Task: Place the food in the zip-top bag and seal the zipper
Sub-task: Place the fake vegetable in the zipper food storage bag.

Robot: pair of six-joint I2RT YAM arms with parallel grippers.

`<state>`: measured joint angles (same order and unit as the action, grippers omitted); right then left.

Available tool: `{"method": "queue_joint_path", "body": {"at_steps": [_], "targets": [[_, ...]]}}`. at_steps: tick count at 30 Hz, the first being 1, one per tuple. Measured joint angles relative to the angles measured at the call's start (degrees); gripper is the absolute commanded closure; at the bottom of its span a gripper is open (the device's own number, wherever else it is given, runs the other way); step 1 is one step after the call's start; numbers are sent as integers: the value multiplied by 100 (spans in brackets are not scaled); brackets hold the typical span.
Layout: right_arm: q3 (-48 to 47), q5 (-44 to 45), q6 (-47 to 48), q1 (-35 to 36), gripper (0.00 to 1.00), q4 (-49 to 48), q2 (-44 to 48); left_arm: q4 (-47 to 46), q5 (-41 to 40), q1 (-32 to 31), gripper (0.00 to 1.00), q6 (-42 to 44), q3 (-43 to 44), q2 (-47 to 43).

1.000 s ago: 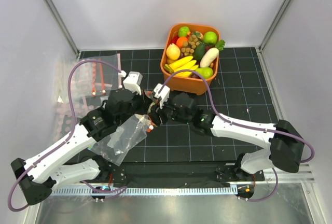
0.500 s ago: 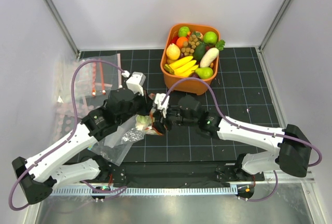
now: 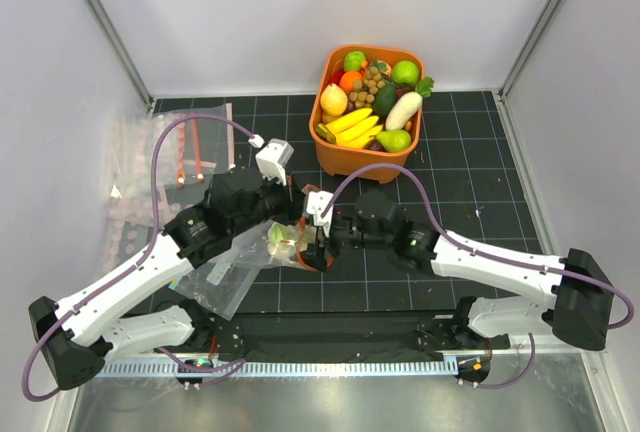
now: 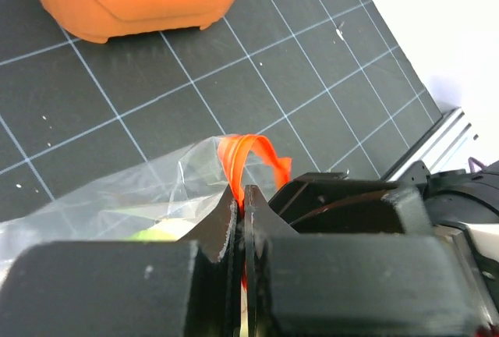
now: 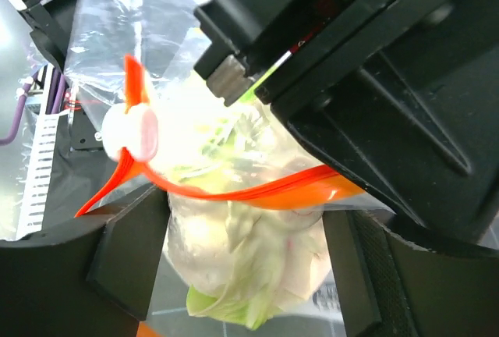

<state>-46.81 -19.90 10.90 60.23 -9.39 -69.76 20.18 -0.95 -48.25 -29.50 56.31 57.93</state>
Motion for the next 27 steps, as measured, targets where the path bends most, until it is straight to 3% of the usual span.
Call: {"method": "queue_joint_path", "body": {"at_steps": [15, 17, 19, 27], "targets": [[-87, 994, -380, 42, 24, 129, 127, 74, -1314, 63, 100, -173, -138, -216], [-219, 1126, -481, 42, 17, 234, 87, 59, -1327, 66, 100, -164, -188, -304], [-472, 1180, -584, 39, 1, 431, -46, 11, -1322, 66, 100, -153, -238, -404], [-807, 986, -861, 24, 1, 538, -367, -44, -1279, 66, 100, -138, -313, -492]]}}
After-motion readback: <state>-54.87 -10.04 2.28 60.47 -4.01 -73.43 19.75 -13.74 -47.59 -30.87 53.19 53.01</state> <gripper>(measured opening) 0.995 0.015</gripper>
